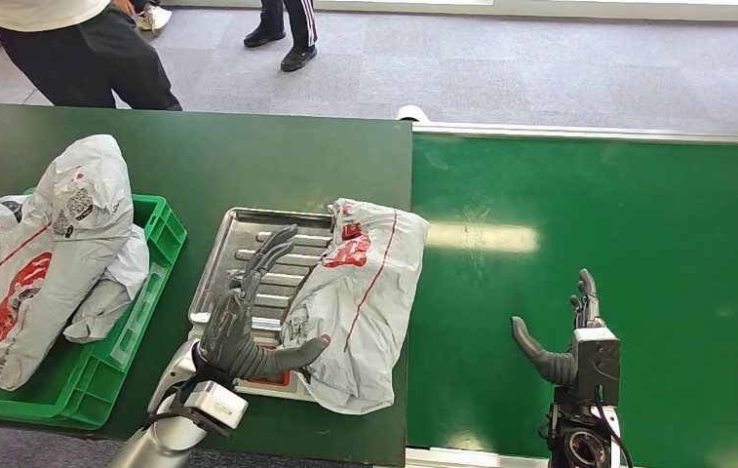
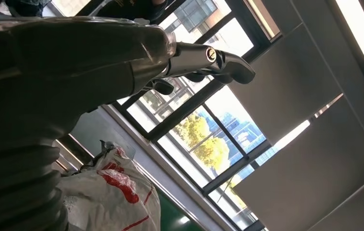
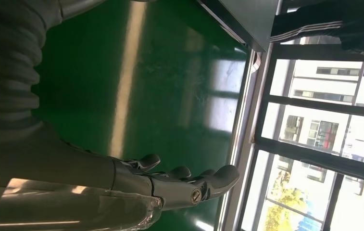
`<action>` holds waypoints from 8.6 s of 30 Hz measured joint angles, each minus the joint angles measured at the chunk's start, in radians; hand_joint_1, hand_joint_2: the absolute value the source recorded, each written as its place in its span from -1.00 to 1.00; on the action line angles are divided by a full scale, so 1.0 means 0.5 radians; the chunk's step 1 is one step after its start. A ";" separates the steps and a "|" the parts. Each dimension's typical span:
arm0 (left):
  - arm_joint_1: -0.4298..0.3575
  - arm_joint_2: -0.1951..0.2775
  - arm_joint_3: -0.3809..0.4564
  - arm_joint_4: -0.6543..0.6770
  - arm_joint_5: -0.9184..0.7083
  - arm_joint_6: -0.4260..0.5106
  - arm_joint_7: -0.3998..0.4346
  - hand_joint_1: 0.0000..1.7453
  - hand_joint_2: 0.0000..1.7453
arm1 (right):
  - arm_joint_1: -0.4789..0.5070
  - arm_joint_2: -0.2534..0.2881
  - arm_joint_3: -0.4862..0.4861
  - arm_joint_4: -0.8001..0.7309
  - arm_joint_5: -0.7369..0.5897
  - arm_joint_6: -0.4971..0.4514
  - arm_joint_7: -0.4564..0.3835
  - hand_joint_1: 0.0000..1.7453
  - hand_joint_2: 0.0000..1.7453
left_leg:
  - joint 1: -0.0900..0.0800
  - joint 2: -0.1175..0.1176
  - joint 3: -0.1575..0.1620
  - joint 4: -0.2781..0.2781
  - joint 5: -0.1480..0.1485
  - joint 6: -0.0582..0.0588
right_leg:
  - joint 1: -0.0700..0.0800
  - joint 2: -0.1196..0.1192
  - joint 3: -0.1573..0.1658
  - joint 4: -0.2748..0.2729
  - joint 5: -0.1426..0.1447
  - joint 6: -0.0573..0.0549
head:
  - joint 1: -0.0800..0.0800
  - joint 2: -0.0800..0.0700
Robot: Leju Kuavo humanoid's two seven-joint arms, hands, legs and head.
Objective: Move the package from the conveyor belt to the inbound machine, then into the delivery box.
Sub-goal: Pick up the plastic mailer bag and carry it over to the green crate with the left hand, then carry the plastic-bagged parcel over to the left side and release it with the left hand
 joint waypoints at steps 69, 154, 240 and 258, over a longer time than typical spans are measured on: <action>-0.168 0.026 -0.244 0.427 -0.833 -0.552 0.309 1.00 1.00 | -0.084 0.068 -0.092 0.003 0.196 0.133 0.071 -1.00 1.00 | 0.000 0.000 0.000 0.000 0.000 0.000 | 0.000 0.000 0.001 0.000 0.000 0.000 | 0.000 0.000; -0.216 0.058 -0.216 0.512 -0.896 -0.336 0.378 -1.00 1.00 | -0.115 0.046 -0.005 0.165 0.126 0.086 0.043 -1.00 1.00 | 0.000 0.001 0.000 0.000 0.000 0.000 | 0.000 0.000 0.000 0.000 0.000 0.000 | 0.000 0.000; -0.172 0.009 0.146 -0.365 0.199 0.942 0.000 1.00 1.00 | -0.172 0.112 -0.097 0.209 0.125 0.078 0.009 -1.00 1.00 | 0.000 0.000 0.006 -0.001 0.000 0.000 | 0.000 0.000 0.008 0.000 -0.001 0.000 | 0.000 0.000; -0.006 -0.155 0.694 -0.724 0.026 0.944 0.000 1.00 1.00 | -0.175 0.115 -0.047 0.249 0.110 0.062 0.000 -1.00 1.00 | 0.000 0.000 0.006 -0.001 0.000 0.000 | 0.000 0.000 0.007 0.000 -0.001 0.000 | 0.000 0.000</action>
